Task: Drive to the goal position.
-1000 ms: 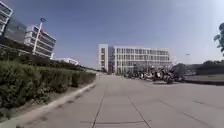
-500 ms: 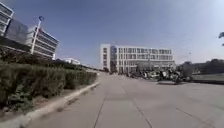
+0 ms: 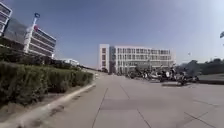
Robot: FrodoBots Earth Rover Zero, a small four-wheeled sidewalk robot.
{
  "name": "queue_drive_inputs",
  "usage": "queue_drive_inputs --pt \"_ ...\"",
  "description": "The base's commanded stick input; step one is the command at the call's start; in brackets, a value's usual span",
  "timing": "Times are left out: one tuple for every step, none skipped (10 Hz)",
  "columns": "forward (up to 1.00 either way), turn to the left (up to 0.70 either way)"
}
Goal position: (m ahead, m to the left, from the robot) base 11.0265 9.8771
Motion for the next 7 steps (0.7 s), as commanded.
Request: queue_drive_inputs --pt "1.00 0.00" --pt "1.00 0.00" --pt "1.00 0.00" --pt "1.00 0.00" --pt "1.00 0.00" --pt "1.00 0.00" --pt "1.00 0.02"
